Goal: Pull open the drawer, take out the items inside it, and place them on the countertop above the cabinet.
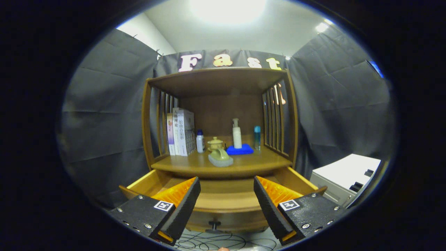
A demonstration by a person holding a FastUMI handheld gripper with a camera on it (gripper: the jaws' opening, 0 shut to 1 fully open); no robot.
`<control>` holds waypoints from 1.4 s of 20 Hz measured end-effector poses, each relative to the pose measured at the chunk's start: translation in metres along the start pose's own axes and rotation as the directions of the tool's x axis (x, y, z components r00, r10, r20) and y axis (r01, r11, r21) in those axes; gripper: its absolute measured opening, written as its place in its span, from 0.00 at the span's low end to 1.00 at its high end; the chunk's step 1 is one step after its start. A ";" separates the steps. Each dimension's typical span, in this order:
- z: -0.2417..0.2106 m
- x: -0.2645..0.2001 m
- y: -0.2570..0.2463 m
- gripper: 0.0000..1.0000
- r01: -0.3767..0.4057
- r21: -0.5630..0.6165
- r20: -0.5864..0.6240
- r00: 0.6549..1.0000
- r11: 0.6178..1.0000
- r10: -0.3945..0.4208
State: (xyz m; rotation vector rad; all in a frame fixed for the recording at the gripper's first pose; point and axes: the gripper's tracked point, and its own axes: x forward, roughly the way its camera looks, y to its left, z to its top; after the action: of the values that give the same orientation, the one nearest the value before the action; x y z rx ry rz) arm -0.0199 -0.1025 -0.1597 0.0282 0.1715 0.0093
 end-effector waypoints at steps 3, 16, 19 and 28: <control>-0.040 -0.008 0.002 0.95 -0.010 0.002 -0.066 0.998 1.000 0.010; -0.110 0.017 0.030 0.95 -0.011 -0.106 -0.113 0.994 0.994 -0.001; -0.112 0.025 0.025 0.95 0.006 -0.112 -0.112 0.994 0.994 -0.019; -0.115 0.030 0.025 0.95 -0.002 -0.092 -0.121 0.993 0.996 -0.009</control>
State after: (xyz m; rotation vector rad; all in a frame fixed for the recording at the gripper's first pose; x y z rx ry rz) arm -0.0105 -0.0743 -0.2772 -0.0648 0.2925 0.0151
